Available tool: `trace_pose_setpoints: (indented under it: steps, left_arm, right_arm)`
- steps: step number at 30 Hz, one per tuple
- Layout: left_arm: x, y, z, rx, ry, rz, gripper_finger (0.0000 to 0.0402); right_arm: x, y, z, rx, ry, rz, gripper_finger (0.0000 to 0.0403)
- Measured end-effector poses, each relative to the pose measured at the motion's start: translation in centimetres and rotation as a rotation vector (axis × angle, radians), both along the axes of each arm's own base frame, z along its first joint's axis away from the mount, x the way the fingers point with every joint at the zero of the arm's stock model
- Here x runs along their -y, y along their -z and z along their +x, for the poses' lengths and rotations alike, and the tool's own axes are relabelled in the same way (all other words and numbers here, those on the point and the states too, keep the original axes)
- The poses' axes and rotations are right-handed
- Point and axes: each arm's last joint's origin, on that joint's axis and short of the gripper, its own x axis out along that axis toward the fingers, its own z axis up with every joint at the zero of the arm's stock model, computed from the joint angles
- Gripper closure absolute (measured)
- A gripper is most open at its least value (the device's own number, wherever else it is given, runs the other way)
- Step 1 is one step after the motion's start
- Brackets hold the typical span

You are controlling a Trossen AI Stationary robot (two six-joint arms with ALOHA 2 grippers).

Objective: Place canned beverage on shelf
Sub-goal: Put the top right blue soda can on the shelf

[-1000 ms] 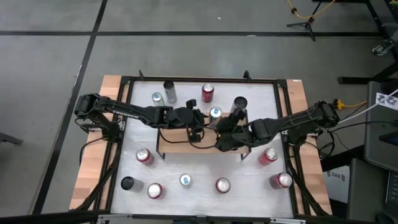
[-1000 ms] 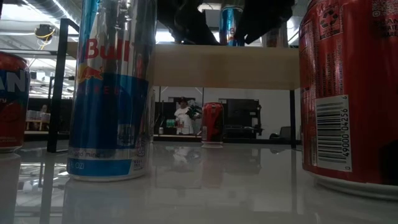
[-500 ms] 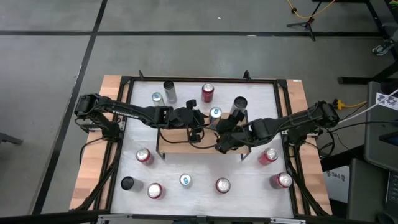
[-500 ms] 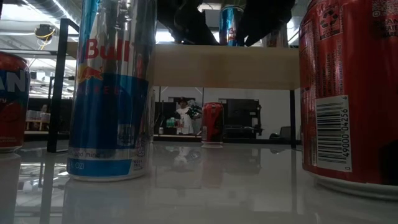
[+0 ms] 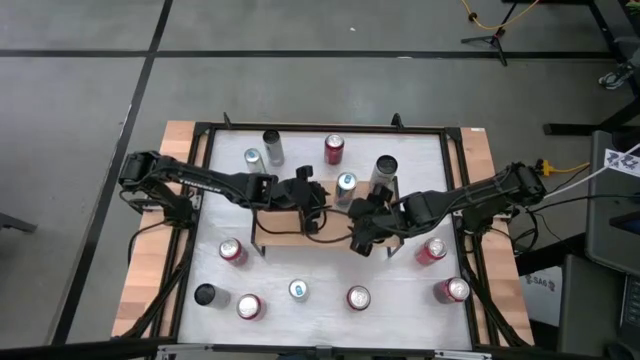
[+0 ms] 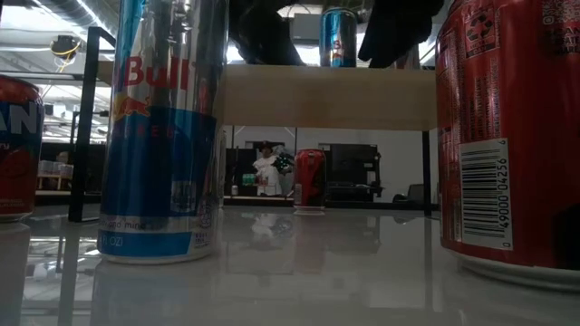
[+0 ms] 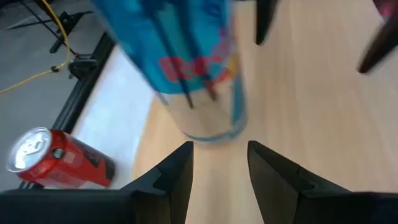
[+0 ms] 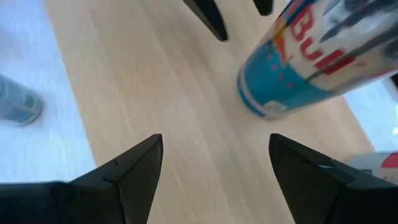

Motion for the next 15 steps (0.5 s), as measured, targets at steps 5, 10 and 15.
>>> trace_pose_setpoints:
  steps: [5,10,15]
  left_arm:
    - [1.4,0.0,-0.1,0.005,0.045,-0.016,0.0258]
    - [2.5,-0.2,0.0,0.043,0.075,-0.099,0.0258]
    - [3.1,-0.3,0.2,0.083,0.066,-0.138,0.0258]
  right_arm:
    - [-1.1,0.0,-0.4,-0.003,-0.030,0.003,0.0118]
    - [-2.4,0.0,-0.8,-0.002,-0.070,0.003,0.0118]
    - [-3.4,0.0,-1.2,-0.002,-0.105,0.004,0.0118]
